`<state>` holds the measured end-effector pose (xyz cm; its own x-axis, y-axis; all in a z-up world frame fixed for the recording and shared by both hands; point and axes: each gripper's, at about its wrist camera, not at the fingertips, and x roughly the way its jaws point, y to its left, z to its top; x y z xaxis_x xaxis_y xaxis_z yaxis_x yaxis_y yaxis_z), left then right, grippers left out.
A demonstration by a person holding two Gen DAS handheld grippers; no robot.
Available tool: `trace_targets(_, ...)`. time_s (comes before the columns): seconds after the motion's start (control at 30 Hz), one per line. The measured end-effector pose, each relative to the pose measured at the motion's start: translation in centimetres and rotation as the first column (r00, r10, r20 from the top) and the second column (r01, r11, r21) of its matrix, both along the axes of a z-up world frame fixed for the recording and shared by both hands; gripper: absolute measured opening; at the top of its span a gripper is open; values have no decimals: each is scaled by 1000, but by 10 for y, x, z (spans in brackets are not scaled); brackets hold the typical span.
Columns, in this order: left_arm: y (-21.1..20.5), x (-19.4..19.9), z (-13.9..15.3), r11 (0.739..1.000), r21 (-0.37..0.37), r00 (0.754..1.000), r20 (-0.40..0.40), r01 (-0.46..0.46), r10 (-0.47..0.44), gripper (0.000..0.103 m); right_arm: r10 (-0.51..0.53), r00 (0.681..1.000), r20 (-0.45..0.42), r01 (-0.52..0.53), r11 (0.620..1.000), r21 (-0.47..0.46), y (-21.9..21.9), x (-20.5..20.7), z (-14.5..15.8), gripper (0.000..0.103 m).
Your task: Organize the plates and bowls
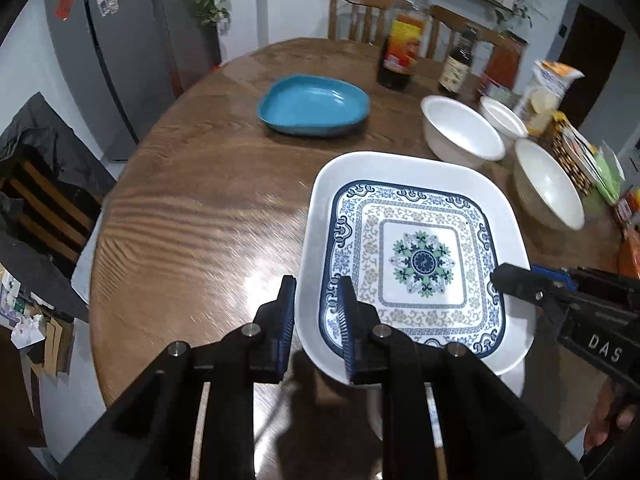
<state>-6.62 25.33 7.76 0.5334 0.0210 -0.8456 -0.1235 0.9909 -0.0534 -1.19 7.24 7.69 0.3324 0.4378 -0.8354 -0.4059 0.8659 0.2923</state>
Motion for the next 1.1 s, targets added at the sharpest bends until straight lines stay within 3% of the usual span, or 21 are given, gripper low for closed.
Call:
trace_targets(0.57, -49, -24, -13, 1000, 17, 999, -44, 26, -25, 19, -14, 999, -39, 15, 1000, 6, -45, -32, -15, 15)
trace_targets(1.1, -57, -30, -32, 999, 49, 995, -96, 5, -1, 20, 41, 998, -53, -44, 997, -58, -39, -35, -32, 15)
